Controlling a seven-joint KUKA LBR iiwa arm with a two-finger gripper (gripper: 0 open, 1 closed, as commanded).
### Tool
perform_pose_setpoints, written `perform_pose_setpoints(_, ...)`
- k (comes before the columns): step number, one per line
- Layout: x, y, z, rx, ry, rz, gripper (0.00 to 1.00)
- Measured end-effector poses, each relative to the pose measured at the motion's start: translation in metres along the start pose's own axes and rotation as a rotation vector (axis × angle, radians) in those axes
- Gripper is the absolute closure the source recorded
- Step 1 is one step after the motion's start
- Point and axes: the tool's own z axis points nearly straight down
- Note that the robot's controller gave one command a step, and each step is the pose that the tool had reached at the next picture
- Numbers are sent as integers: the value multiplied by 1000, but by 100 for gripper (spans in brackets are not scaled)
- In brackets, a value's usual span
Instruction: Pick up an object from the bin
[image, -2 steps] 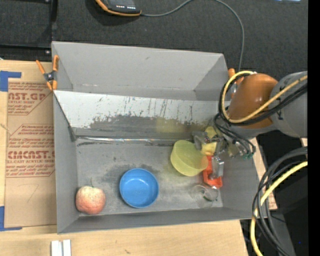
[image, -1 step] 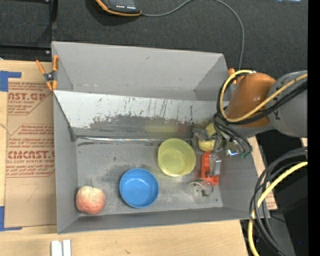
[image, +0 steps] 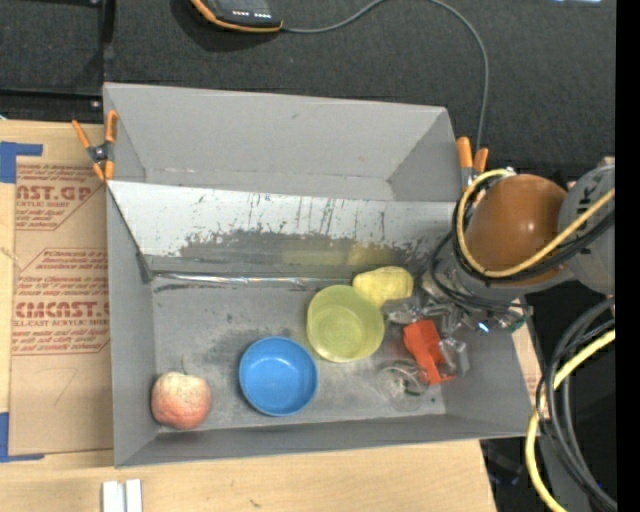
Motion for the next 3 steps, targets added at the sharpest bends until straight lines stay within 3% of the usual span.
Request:
perform_pose_setpoints(1,18,9,0,7,-5,99,0)
perform_pose_setpoints(2,-11,20,0,-5,-5,-449,100)
perform_pose_setpoints(3,-11,19,0,-5,-5,-448,100)
